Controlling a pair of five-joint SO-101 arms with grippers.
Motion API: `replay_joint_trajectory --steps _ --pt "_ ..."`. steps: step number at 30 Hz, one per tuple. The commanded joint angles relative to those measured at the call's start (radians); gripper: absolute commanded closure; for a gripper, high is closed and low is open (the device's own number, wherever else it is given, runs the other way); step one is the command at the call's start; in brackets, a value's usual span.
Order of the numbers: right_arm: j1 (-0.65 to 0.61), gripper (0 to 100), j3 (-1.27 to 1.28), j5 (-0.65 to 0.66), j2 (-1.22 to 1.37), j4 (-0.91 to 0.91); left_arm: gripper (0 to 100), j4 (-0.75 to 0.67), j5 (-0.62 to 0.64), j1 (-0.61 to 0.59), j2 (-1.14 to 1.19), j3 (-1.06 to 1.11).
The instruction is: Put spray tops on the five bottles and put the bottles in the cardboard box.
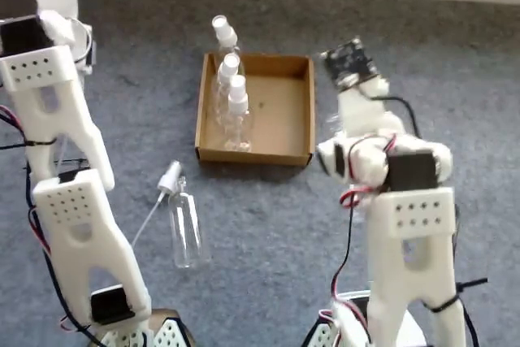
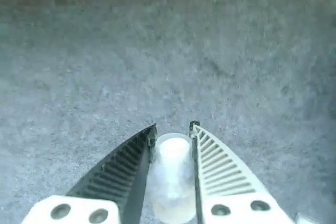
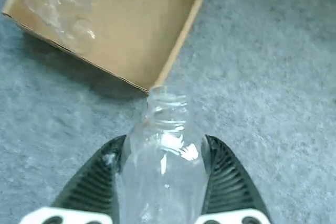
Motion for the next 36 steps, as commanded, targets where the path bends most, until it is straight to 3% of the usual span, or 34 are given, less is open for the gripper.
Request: replay_joint_trajectory --steps 1,7,10,14,20,26,31,36 --pt "-0.117 99.5 0.143 -0.074 -0.131 -0.148 100 0.011 0.078 0.045 -0.334 0.027" --pt "-0.272 99.5 0.418 -0.198 -0.285 -0.463 100 0.006 0.146 0.286 -0.794 0.309" --pt "-0.328 99.5 0.526 -0.166 -0.367 -0.559 100 -0.017 0.195 0.464 -0.974 0.412" --pt "-0.363 99.5 0.65 -0.137 -0.536 -0.578 100 -0.157 0.23 0.642 -1.101 0.53" --pt "-0.363 99.5 0.842 -0.262 -0.792 -0.757 100 -0.41 0.279 0.812 -1.127 0.667" --pt "-0.363 99.5 1.035 -0.275 -0.984 -0.86 100 -0.628 0.287 0.952 -1.127 0.819" --pt "-0.357 99.5 1.075 -0.275 -1.081 -0.858 100 -0.667 0.287 1.033 -1.129 0.883" --pt "-0.357 99.5 1.079 -0.275 -1.133 -0.852 100 -0.684 0.287 1.036 -1.13 0.946"
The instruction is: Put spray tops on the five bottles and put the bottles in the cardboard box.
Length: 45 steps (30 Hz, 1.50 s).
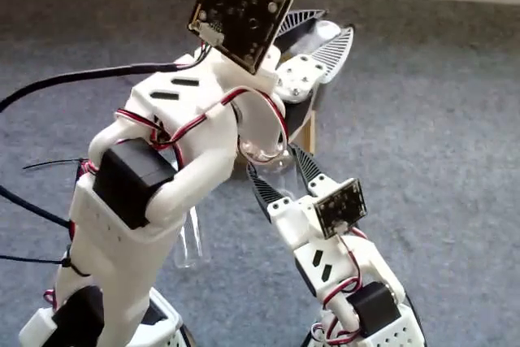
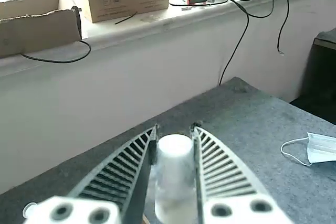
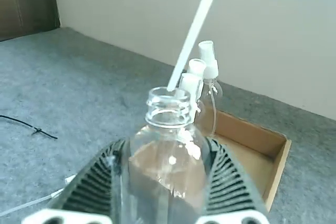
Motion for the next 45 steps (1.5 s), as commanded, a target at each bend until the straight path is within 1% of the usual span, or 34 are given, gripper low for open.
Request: replay_joint_trajectory --steps 1,9,12,16,22,25,29,32,37,42,45 --pt "-0.001 99.5 -0.007 -0.011 -0.031 -0.022 100 -0.032 0.011 0.012 -0.025 0.054" --pt "0.001 99.5 -0.013 -0.011 -0.039 -0.022 100 -0.026 0.011 -0.004 -0.03 0.162" --pt "0.05 99.5 -0.013 -0.014 -0.039 -0.024 100 -0.015 0.008 -0.024 -0.031 0.182" --pt "0.142 99.5 -0.015 -0.104 -0.039 -0.027 100 0.089 0.006 -0.061 -0.074 0.183" --pt "0.147 99.5 -0.016 -0.094 -0.039 -0.03 100 0.199 0.003 -0.056 -0.091 0.185" --pt "0.147 99.5 -0.045 -0.094 -0.039 -0.025 100 0.203 -0.009 -0.059 -0.081 0.251" --pt "0.147 99.5 -0.067 -0.094 -0.039 -0.024 100 0.175 -0.095 -0.053 -0.084 0.383" --pt "0.148 99.5 -0.067 -0.094 -0.036 -0.024 99 0.153 -0.123 -0.058 -0.087 0.44" --pt "0.148 99.5 -0.062 -0.091 -0.036 -0.024 85 0.153 -0.123 -0.062 -0.087 0.429" --pt "0.15 99.5 -0.062 -0.089 -0.035 -0.024 84 0.155 -0.123 -0.111 -0.087 0.311" --pt "0.151 99.5 -0.061 -0.087 -0.031 -0.028 84 0.207 -0.123 -0.165 -0.087 0.213"
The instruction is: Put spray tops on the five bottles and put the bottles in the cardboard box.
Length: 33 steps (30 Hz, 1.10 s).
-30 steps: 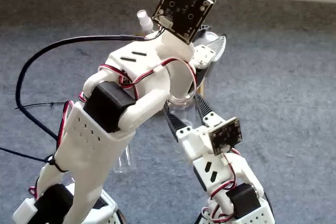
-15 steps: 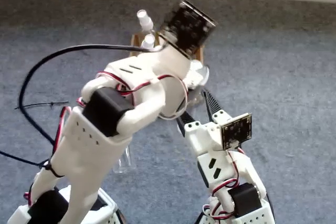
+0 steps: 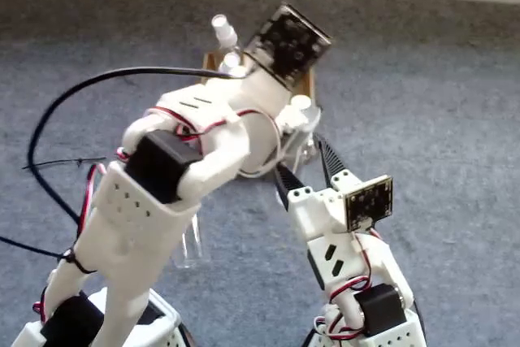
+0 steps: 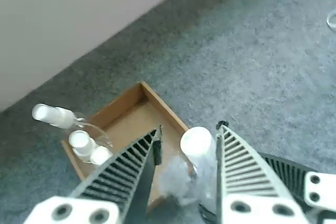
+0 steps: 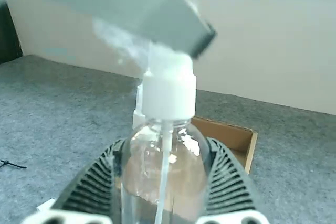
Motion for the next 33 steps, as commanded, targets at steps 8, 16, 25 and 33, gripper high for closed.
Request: replay_joint_trajectory --steps 8,16,25,33 --pt "0.021 99.5 -0.065 0.044 -0.001 -0.028 84 0.19 -0.006 -0.249 -0.016 -0.383" --pt "0.021 99.5 -0.17 0.049 0.134 -0.082 84 0.422 -0.08 -0.338 -0.016 -0.288" --pt "0.021 99.5 -0.73 0.023 0.8 -0.099 82 0.377 -0.109 -0.303 -0.226 -0.021" --pt "0.016 99.5 -0.987 0.066 0.958 0.124 74 0.031 -0.086 -0.203 -0.478 0.527"
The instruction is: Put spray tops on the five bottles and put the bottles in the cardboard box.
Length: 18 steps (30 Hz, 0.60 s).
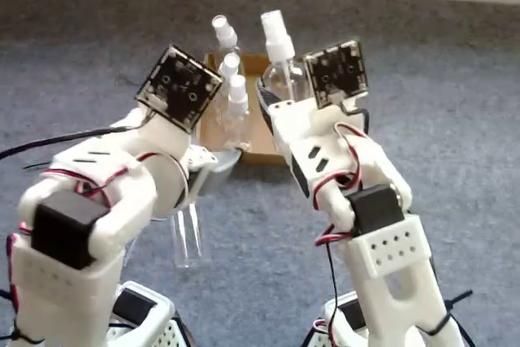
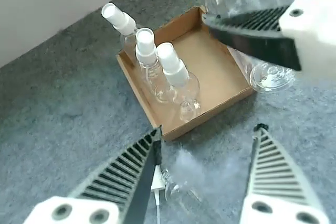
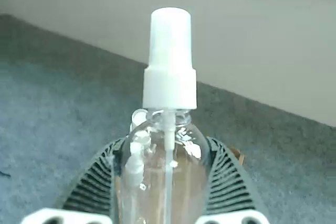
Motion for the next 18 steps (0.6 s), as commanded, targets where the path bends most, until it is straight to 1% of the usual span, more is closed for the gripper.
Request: replay_joint_trajectory --steps 1,3,6,8,12,15,18 --pt "0.004 99.5 -0.093 -0.066 -0.036 0.013 74 -0.278 0.054 0.077 -0.097 0.311" --pt "-0.025 99.5 -0.074 -0.124 -0.074 0.012 71 -0.381 0.103 0.134 -0.13 0.404" --pt "-0.033 99.5 -0.033 -0.143 -0.128 0.012 67 -0.457 0.11 0.223 -0.2 0.481" --pt "-0.035 99.5 0.015 -0.143 -0.165 0.012 66 -0.516 0.107 0.259 -0.239 0.519" --pt "-0.033 99.5 0.094 -0.141 -0.257 0.019 66 -0.617 0.106 0.251 -0.257 0.576" --pt "-0.033 99.5 0.128 -0.138 -0.326 0.067 66 -0.674 0.104 0.191 -0.236 0.602" --pt "-0.033 99.5 0.133 -0.138 -0.366 0.122 66 -0.692 0.104 0.145 -0.209 0.601"
